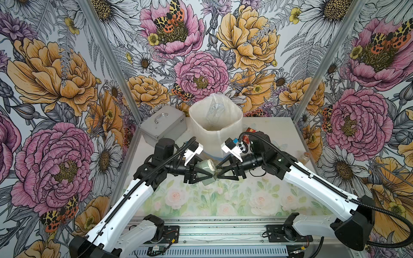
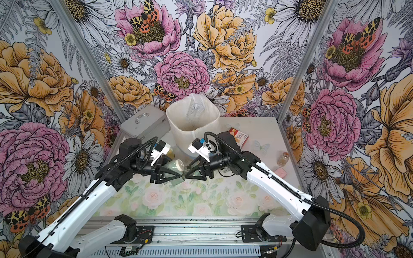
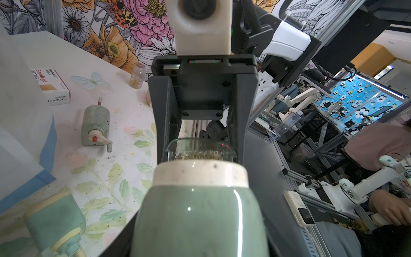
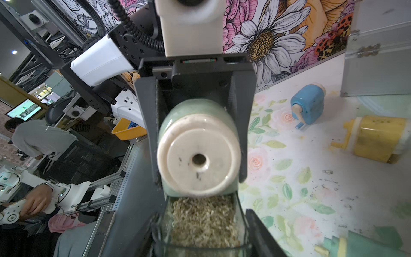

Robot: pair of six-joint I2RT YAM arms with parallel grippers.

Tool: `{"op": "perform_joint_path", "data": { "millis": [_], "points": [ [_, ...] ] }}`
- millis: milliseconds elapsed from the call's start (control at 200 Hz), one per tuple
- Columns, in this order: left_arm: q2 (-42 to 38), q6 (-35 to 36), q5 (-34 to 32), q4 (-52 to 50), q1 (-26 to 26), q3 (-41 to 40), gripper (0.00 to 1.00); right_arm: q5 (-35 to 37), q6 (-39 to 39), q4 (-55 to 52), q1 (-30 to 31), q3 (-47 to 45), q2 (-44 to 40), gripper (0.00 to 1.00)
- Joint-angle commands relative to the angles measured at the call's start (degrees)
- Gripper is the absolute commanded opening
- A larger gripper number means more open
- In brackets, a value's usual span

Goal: Take out the pencil sharpener tray and clean the shavings
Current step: Open the container of the pencil sharpener.

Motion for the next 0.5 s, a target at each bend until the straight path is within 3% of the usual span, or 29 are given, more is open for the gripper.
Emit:
{"op": "perform_joint_path", "data": {
  "millis": [0, 495],
  "points": [
    [-1.6, 1.2, -0.5, 0.2, 0.5, -0.6, 0.0, 2.7, 0.2, 2.2, -2.0, 0.3, -2.4, 0.33],
    [-5.7, 0.6, -17.3, 0.1, 6.4, -1.4, 0.0, 10.9, 1.2, -0.3, -4.9, 2.3, -1.4, 0.34]
  ]
}}
